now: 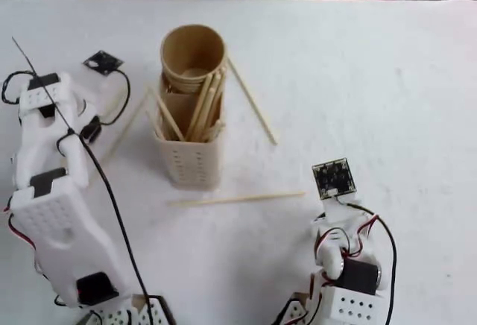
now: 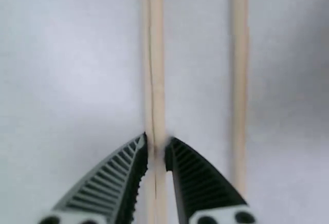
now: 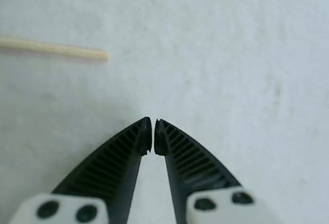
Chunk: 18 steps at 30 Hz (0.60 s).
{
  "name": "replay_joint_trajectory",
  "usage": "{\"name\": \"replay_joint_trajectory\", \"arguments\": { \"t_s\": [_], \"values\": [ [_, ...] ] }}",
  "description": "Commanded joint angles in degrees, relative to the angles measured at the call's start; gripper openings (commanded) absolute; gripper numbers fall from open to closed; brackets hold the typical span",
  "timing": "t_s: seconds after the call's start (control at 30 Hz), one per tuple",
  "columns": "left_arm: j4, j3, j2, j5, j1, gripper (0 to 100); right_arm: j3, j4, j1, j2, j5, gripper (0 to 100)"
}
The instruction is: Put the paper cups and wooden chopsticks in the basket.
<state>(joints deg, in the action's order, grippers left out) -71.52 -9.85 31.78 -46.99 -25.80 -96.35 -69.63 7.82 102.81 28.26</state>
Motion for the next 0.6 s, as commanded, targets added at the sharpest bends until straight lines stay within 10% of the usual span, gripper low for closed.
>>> {"name": "replay_joint_trajectory", "arguments": {
  "t_s": [0.0,0.57],
  "values": [
    [-2.20,-1.32,-8.75,2.11,0.40,3,-0.53,-0.04,0.57,0.40,0.53,2.4],
    [-12.66,-1.23,-44.70,15.82,6.46,3,-0.53,-0.04,0.57,0.40,0.53,2.4]
  ]
}}
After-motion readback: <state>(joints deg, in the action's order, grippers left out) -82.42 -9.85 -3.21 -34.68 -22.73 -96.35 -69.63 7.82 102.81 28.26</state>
